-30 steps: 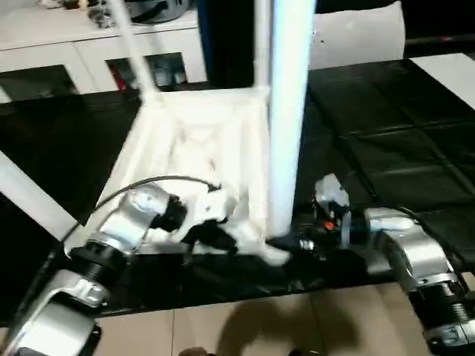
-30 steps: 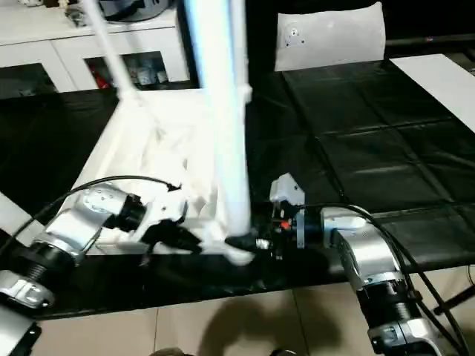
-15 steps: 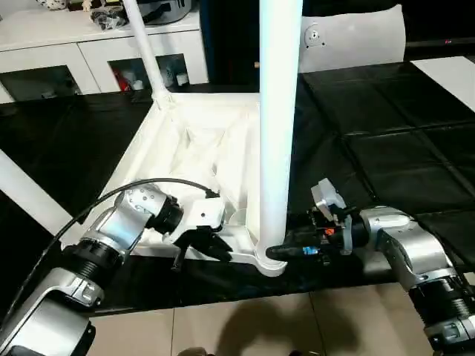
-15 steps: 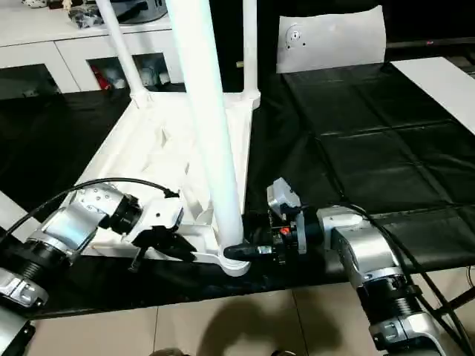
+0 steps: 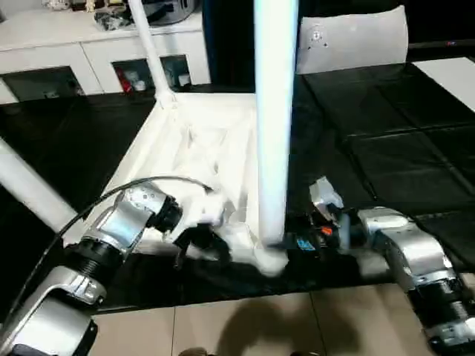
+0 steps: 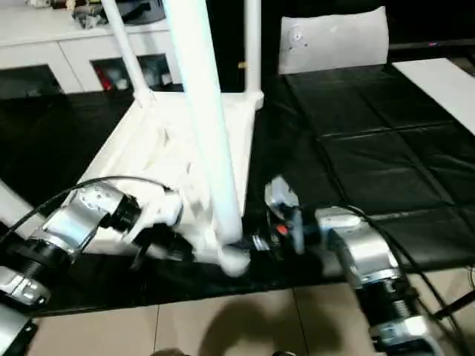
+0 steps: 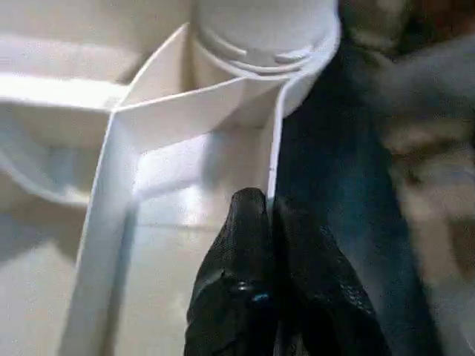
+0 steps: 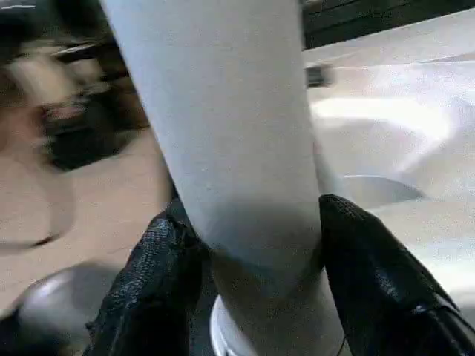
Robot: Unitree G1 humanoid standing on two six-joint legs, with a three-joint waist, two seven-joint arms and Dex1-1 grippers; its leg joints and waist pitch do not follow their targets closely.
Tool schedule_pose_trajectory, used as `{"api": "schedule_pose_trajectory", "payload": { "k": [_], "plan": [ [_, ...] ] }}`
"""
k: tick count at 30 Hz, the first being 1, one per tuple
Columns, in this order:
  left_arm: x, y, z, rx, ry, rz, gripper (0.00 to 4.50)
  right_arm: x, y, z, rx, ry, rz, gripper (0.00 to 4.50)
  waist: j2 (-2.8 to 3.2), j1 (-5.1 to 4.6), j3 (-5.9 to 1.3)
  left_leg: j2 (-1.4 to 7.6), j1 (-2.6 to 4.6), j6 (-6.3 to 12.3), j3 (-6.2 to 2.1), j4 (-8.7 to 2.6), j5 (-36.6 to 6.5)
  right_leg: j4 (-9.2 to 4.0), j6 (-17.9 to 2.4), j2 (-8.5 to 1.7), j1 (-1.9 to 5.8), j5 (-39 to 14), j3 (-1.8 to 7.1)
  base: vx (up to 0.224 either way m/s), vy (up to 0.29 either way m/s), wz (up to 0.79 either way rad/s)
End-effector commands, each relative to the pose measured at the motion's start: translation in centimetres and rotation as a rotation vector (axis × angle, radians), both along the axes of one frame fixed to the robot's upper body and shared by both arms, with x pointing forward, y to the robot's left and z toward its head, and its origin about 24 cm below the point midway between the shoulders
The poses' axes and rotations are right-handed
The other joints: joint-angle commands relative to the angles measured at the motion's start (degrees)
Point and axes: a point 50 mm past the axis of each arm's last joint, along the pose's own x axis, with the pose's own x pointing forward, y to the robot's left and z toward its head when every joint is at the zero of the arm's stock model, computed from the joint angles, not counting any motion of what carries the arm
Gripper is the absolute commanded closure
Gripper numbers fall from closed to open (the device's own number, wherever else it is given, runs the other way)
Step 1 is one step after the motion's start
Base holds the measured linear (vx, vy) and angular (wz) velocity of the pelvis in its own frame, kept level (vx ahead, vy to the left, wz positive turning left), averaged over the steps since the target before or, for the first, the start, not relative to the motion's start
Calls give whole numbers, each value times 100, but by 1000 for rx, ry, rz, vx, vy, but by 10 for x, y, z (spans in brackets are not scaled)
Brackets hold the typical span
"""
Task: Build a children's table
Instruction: Rotate leg to tighten
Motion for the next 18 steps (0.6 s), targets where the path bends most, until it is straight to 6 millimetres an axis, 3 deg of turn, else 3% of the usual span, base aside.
{"api": "schedule_pose_trajectory", "payload": {
  "k": [1,3,4,5,6,7,8,9,10,11,12,13,14,15,16,18],
  "plan": [
    [3,-32,2,-77,-7,29,450,8,18,-9,-20,20,-139,248,-132,-84,-323,79,3,300,-11,-332,-893,-692,197,-349,307,-3314,211,0,0,0],
    [9,-45,3,-118,-11,125,450,17,26,-14,-35,29,-275,250,-123,-154,-307,74,17,257,-26,-319,-1067,-740,309,-329,294,-3451,147,0,0,0],
    [13,-52,4,-140,-22,197,450,21,30,-16,-50,38,-345,250,-115,-259,-286,55,26,230,-40,-290,-1309,-805,449,-302,286,-3595,60,0,0,0],
    [17,-58,4,-151,-29,251,450,25,33,-18,-64,43,-402,251,-62,-381,-282,91,56,220,-72,-291,-1554,-863,487,-298,294,-3602,-15,0,0,0],
    [19,-62,4,-153,-33,295,450,28,36,-20,-74,48,-451,251,-23,-508,-276,171,35,211,-153,-335,-1892,-888,547,-287,380,-3500,-88,-33,59,-5],
    [24,-68,4,-152,-59,369,450,33,39,-21,-86,42,-526,252,51,-627,-283,346,2,251,-266,-452,-2330,-738,443,-335,487,-3017,-45,0,0,0],
    [27,-72,4,-155,-79,421,450,38,41,-21,-107,29,-589,252,81,-665,-253,464,-58,262,-341,-567,-2681,-604,398,-321,553,-2798,-16,0,0,0],
    [29,-76,4,-156,-91,458,450,41,43,-22,-123,19,-634,252,105,-659,-254,582,-54,245,-392,-669,-3001,-409,316,-325,585,-2482,104,0,0,0],
    [31,-79,5,-164,-101,491,450,44,43,-22,-128,18,-675,252,-41,-743,-243,403,71,88,-302,-632,-3239,-485,76,-398,460,-2371,278,0,0,0],
    [32,-83,6,-180,-100,516,450,45,44,-22,-117,24,-705,252,-118,-768,-234,159,144,65,-202,-465,-2968,-706,120,-421,348,-3113,193,0,0,0],
    [32,-87,7,-190,-97,523,450,46,45,-21,-113,17,-705,252,-174,-740,-259,-167,251,185,-32,-183,-2042,-930,266,-483,227,-4077,72,0,0,0],
    [32,-87,7,-190,-97,523,450,46,45,-21,-113,17,-705,252,-188,-734,-250,-155,140,304,-54,-197,-1771,-906,298,-515,320,-4134,80,0,0,0],
    [31,-88,8,-195,-94,521,450,45,46,-20,-105,2,-689,218,-154,-745,-269,-75,-19,452,-112,-266,-1504,-877,403,-443,406,-3962,59,0,0,0],
    [30,-88,7,-192,-96,516,450,44,47,-18,-87,-14,-667,218,-114,-725,-314,-41,27,477,-116,-287,-1399,-889,372,-437,381,-3755,91,64,-12,6],
    [30,-87,7,-187,-101,509,450,43,47,-17,-73,-16,-656,198,-89,-750,-332,75,-61,531,-186,-365,-1250,-761,65,-408,440,-2970,122,0,0,0],
    [28,-81,5,-169,-117,468,450,40,45,-14,-34,-34,-615,183,-89,-732,-372,151,-103,613,-234,-391,-1006,-649,-193,-426,474,-2262,187,0,0,0]
  ]
}}
